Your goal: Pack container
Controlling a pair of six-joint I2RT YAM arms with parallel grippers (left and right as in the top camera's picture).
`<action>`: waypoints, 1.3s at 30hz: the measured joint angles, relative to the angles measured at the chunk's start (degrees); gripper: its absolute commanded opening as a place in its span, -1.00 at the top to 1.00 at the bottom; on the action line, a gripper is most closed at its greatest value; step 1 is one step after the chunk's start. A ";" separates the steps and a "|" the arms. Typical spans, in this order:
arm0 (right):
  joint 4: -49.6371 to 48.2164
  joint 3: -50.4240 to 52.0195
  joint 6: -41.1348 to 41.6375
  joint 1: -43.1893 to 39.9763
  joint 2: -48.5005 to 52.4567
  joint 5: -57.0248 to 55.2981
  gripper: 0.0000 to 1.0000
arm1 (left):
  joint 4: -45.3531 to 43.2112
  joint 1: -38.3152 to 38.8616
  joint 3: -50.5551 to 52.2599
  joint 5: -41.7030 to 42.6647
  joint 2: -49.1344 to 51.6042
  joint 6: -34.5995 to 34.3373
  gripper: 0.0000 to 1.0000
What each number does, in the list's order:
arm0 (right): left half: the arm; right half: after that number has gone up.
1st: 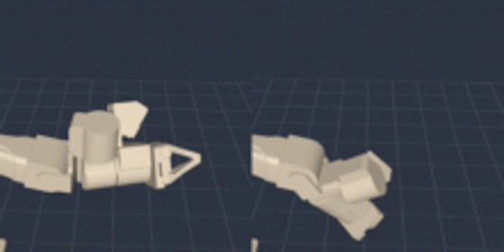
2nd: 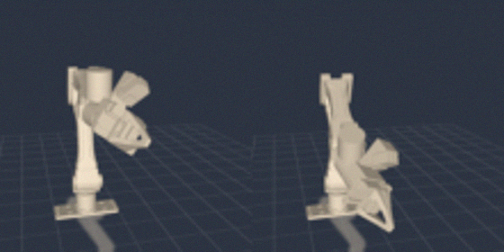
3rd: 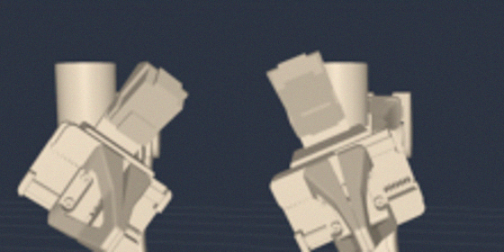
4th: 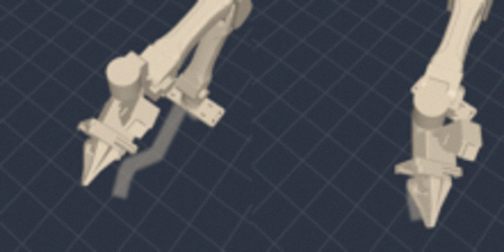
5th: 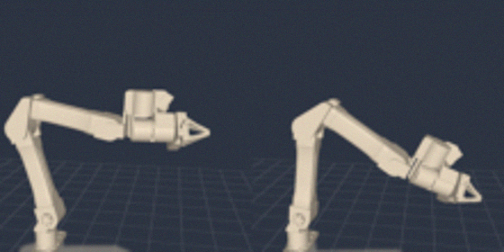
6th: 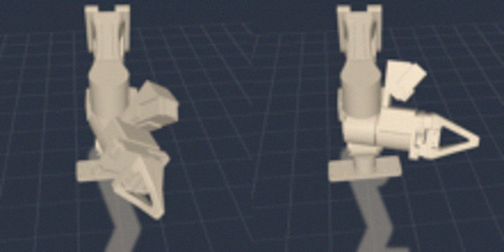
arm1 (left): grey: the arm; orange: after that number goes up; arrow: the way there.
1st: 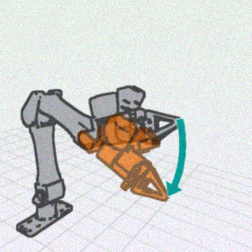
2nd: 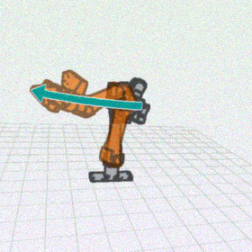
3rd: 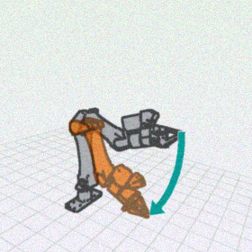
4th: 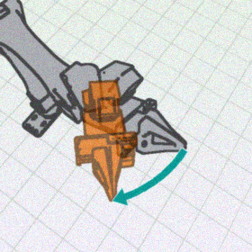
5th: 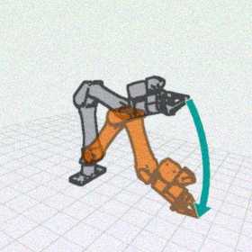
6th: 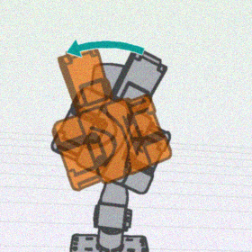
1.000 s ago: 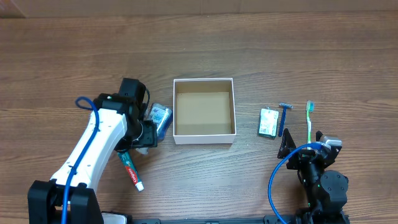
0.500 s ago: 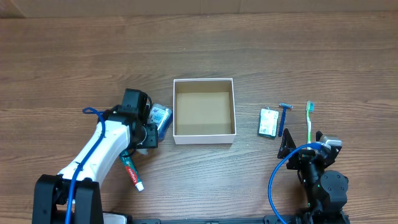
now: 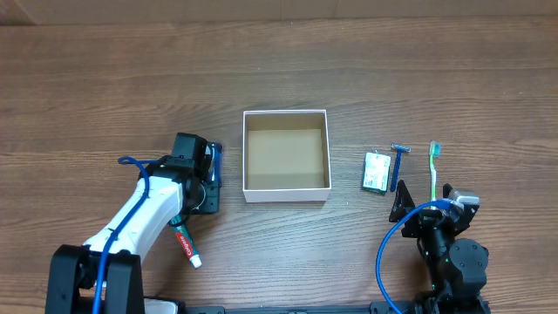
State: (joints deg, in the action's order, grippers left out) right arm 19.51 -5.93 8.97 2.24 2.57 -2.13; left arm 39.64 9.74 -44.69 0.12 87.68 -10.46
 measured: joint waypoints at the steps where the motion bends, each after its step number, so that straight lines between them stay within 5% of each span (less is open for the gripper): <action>1: -0.02 0.00 -0.02 0.00 0.00 0.02 -1.00 | 0.57 -0.02 0.00 -0.09 0.02 0.04 -0.01; 11: 0.00 0.00 0.00 0.00 0.00 0.00 -1.00 | 5.03 0.00 0.20 -0.20 0.02 -0.09 0.01; 18: 0.00 0.00 0.02 0.00 0.00 0.00 -1.00 | 2.99 0.00 0.35 -0.17 0.07 -0.76 0.29; 25: -0.02 0.00 0.02 0.00 0.00 0.00 -1.00 | 0.48 0.00 0.37 -0.22 0.07 -4.39 -0.15; 29: 0.02 0.00 0.02 0.00 0.00 0.02 -1.00 | -0.11 0.00 0.42 -0.35 0.07 -5.57 -0.18; 34: 0.00 0.00 0.02 0.00 0.00 0.00 -1.00 | -1.18 0.00 0.42 -0.39 0.07 -5.86 -0.10; 39: -0.02 0.00 0.02 0.00 0.00 0.00 -1.00 | -2.62 0.00 0.42 -1.92 0.07 -6.05 0.28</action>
State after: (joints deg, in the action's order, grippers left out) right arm 19.49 -5.93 8.99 2.24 2.57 -2.13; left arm 37.01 9.74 -44.27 -1.80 87.74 -16.51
